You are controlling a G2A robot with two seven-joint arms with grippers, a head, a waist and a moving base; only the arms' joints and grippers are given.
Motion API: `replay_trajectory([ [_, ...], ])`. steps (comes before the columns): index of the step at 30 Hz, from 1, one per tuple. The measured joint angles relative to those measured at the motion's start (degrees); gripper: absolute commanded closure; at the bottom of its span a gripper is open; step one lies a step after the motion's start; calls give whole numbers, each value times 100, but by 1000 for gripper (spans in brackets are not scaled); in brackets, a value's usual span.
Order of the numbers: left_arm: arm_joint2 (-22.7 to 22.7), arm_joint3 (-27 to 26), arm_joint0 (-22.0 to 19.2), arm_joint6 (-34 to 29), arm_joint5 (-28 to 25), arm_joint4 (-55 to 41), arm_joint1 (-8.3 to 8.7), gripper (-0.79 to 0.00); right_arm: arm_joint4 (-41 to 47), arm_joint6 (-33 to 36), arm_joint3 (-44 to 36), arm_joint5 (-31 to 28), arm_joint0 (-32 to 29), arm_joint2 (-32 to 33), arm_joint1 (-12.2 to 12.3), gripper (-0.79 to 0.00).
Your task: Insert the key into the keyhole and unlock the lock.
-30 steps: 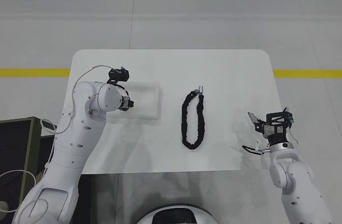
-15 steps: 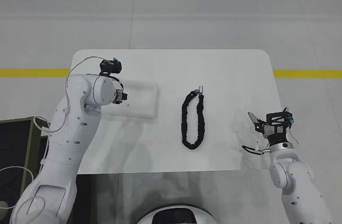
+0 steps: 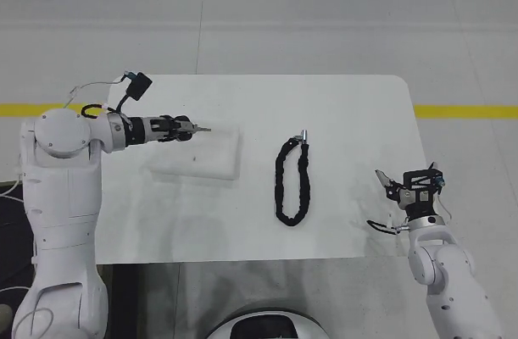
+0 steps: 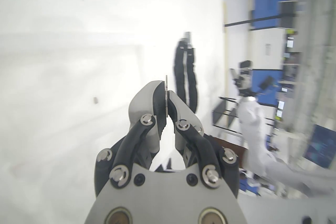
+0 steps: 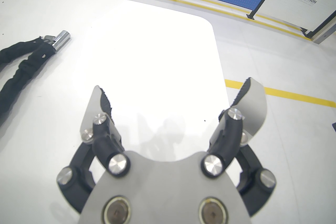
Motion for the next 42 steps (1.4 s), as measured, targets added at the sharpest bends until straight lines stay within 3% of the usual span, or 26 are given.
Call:
replay_trajectory([
  [6,18,1359,-300,-533,-484,-1540,37,0,0,0,0,0,0,0,0,-785],
  [18,24,1360,-298,-520,-479,-1526,38,0,217,169,-252,-199,-112,-37,-7,-785],
  [20,24,1360,-298,-520,-479,-1526,38,0,553,714,-725,-386,-100,-104,-11,-785],
  [24,24,1360,-298,-520,-479,-1526,38,0,1283,2771,-1464,-222,585,-565,-53,-785],
  [29,24,1360,-298,-520,-480,-1526,38,0,1629,5245,-929,703,2220,-1620,-208,-785],
  [32,24,1360,-298,-520,-480,-1526,38,0,2021,6269,-454,1087,3053,-2196,-337,-785],
  [42,24,1360,-298,-520,-480,-1526,38,0,2117,6395,-465,1106,3184,-2246,-351,-785],
])
